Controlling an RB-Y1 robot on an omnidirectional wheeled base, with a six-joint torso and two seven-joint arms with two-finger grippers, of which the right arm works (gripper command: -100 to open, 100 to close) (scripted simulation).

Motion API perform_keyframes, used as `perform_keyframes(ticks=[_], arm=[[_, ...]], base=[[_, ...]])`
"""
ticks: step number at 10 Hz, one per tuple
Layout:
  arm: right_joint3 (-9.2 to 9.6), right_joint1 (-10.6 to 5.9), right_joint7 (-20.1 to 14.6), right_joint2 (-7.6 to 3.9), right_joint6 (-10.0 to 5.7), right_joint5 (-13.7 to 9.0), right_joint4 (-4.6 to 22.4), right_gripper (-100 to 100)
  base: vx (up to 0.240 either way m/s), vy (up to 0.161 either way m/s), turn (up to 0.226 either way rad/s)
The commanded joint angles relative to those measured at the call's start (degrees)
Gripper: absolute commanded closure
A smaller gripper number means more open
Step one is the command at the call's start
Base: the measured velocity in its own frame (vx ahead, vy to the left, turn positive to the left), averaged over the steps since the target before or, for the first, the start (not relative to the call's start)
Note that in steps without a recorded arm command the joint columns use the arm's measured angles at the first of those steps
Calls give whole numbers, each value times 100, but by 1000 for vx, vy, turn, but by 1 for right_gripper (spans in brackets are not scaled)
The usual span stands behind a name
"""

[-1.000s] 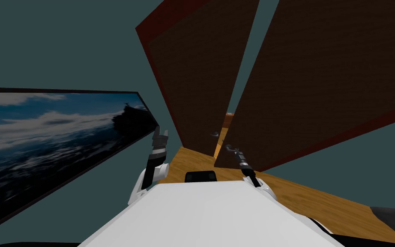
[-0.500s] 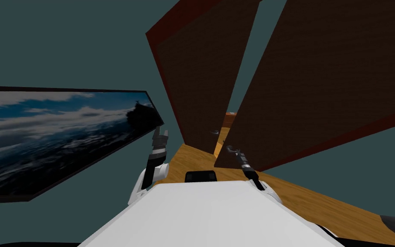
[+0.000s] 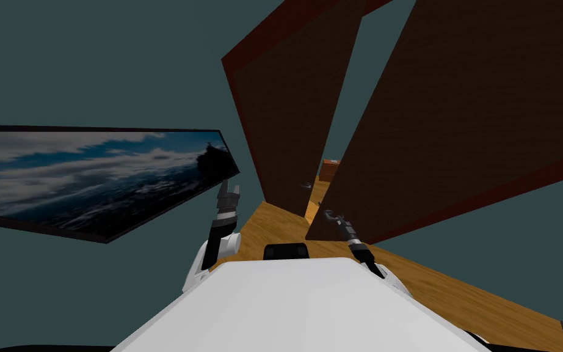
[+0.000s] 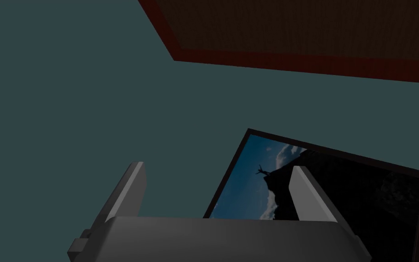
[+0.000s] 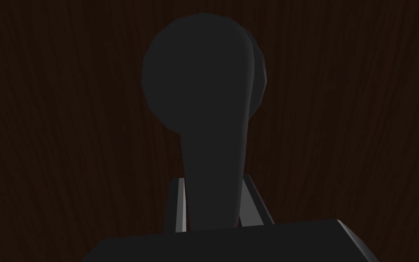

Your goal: Pull the door open

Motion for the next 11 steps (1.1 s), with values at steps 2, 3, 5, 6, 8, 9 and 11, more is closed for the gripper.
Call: perform_keyframes(ticks=[2,3,5,6,8,9,11], arm=[[24,-34,-44,-38,-112,30,141,100],[44,47,-97,-71,-291,87,224,100],[62,126,-151,-104,-477,146,274,100],[62,126,-151,-104,-477,146,274,100],[82,213,-211,-141,-680,210,329,100],[91,253,-240,-159,-776,240,354,100],[109,331,-293,-192,-957,298,403,100]], base=[[-110,-34,33],[-154,-40,182],[-225,-48,158],[-155,-42,85],[-150,-45,110],[-182,-88,178],[-224,-87,186]])
